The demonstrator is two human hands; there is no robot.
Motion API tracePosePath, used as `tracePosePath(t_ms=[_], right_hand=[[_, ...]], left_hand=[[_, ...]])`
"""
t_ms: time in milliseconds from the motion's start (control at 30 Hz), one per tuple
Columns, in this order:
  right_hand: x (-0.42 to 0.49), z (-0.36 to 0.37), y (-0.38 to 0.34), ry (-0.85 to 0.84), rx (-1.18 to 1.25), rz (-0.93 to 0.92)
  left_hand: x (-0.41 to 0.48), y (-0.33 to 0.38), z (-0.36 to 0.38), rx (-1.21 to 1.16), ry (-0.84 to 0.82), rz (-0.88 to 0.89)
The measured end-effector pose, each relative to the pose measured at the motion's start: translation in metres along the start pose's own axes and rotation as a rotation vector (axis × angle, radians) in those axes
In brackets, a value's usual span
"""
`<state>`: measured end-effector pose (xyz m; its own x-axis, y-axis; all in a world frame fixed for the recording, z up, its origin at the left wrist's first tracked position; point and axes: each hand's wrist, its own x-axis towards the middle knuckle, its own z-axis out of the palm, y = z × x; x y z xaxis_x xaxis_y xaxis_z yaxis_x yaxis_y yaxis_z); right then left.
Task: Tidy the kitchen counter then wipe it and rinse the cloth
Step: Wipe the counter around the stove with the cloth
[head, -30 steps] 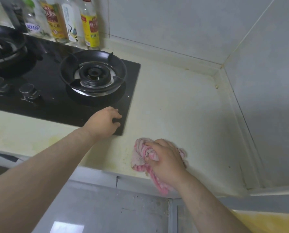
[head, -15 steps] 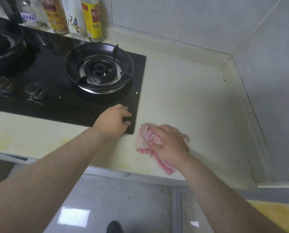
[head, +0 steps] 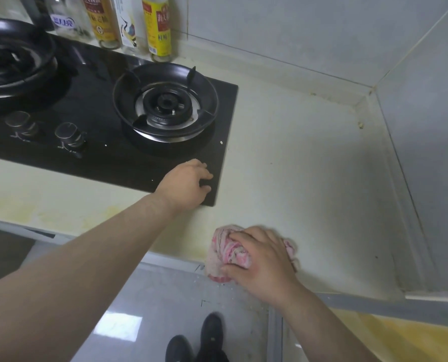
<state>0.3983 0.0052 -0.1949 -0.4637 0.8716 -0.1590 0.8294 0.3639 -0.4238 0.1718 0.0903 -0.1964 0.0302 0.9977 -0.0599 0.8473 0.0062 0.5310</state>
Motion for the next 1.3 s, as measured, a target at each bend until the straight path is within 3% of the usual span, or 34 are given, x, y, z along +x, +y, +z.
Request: tracePosePath(t_ms=[533, 967, 1067, 1167, 1300], right_hand=[[0.067, -0.022, 0.003, -0.027, 0.005, -0.013], [0.026, -0.003, -0.010, -0.099, -0.041, -0.183], [0.031, -0.006, -0.010, -0.133, -0.051, -0.186], [0.040, -0.008, -0.016, -0.192, -0.090, -0.183], [0.058, -0.006, -0.035, -0.176, -0.103, -0.209]], left_hand=[[0.002, -0.004, -0.015, -0.079, -0.065, -0.026], [-0.006, 0.003, -0.024, -0.112, -0.060, -0.058], [-0.036, 0.002, -0.037, -0.172, 0.087, -0.091], [-0.095, -0.006, -0.048, -0.267, 0.365, -0.228], [-0.175, -0.012, -0.029, -0.576, 0.736, -0.690]])
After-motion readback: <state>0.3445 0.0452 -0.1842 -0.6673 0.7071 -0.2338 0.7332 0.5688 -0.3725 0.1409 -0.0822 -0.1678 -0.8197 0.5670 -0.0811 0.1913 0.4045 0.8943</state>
